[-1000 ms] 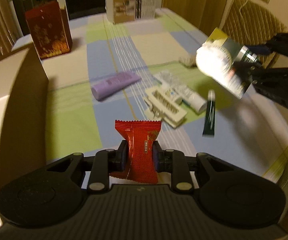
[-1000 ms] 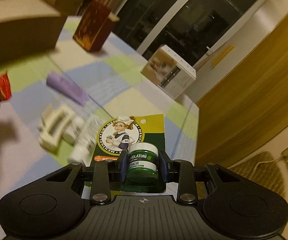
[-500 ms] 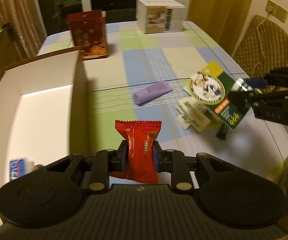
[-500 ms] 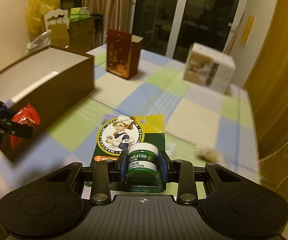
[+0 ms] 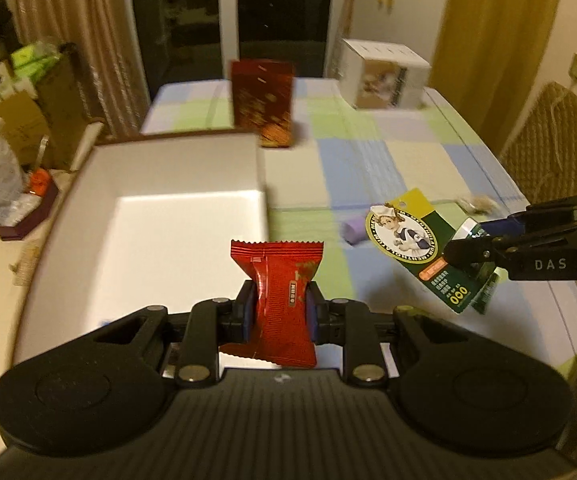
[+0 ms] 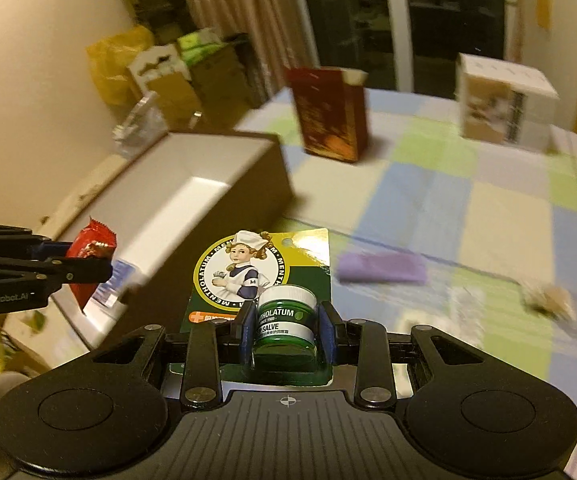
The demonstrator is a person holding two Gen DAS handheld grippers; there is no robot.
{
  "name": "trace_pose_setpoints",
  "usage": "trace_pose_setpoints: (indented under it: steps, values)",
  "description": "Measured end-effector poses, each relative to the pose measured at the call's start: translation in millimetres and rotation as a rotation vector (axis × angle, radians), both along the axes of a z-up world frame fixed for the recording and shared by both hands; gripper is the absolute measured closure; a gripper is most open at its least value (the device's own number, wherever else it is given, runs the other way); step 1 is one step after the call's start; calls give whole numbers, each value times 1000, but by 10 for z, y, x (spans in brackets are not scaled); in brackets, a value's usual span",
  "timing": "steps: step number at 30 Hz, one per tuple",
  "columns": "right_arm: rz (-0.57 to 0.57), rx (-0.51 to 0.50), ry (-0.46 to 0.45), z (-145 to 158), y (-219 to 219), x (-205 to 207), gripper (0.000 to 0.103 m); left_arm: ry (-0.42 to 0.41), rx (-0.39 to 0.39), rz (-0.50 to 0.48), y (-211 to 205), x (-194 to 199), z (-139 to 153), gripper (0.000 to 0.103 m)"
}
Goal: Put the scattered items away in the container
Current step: 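Carry both items over the shoebox and open both tools to release them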
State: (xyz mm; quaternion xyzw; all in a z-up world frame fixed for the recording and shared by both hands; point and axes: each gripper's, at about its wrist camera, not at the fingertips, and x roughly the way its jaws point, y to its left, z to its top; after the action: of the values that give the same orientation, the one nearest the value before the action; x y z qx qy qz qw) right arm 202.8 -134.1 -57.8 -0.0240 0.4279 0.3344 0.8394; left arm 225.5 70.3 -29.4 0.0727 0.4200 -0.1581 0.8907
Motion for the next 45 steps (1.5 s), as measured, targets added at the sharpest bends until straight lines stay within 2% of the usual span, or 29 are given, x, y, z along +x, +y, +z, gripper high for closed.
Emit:
trace_pose_setpoints:
  steps: [9,20,27,34,45]
  values:
    - [143,51,-37,223,765,21,67,-16,51,52,505,153,161,82]
    - [221,59,-46,157,1475,210,67,-16,120,76,839,451,69,82]
    - [235,-6,-61,-89,1849,549,67,44,109,103,1011,879,-185,82]
    - [269,-103,-62,-412,2146,830,67,111,127,114,1068,1263,-576,82]
    - [339,-266,-93,-890,2393,1067,67,192,147,131,1024,1602,-1088,82]
